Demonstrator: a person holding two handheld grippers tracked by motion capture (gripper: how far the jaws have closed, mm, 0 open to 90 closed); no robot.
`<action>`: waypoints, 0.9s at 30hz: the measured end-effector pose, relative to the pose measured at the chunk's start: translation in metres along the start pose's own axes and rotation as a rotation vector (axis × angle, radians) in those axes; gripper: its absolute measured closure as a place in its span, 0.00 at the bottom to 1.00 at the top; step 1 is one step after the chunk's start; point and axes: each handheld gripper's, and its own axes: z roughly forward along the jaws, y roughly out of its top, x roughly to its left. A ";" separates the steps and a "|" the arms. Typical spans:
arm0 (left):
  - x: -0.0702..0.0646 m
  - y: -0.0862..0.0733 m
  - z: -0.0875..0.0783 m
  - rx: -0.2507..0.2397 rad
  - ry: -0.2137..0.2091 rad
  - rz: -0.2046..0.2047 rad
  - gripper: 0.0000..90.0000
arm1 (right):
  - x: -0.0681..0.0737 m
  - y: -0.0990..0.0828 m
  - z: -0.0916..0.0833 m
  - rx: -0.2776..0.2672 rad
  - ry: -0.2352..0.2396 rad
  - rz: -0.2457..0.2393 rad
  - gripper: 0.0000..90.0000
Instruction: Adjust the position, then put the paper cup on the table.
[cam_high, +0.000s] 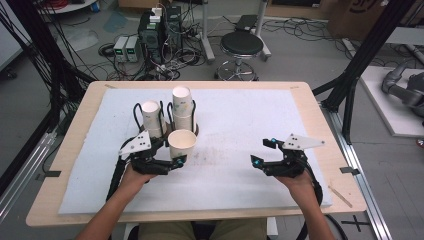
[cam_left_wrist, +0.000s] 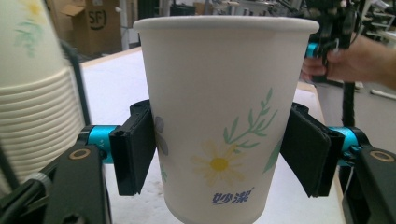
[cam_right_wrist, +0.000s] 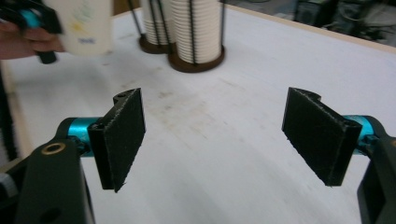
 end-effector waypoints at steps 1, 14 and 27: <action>0.001 0.000 -0.002 -0.011 0.008 -0.002 0.34 | -0.002 -0.005 -0.002 -0.002 -0.021 0.011 0.24; 0.001 -0.004 -0.013 -0.071 0.060 0.011 0.34 | -0.009 -0.023 -0.022 -0.067 -0.177 0.032 0.23; 0.000 -0.003 -0.014 -0.091 0.058 0.013 0.34 | -0.008 -0.024 -0.021 -0.080 -0.179 0.035 0.23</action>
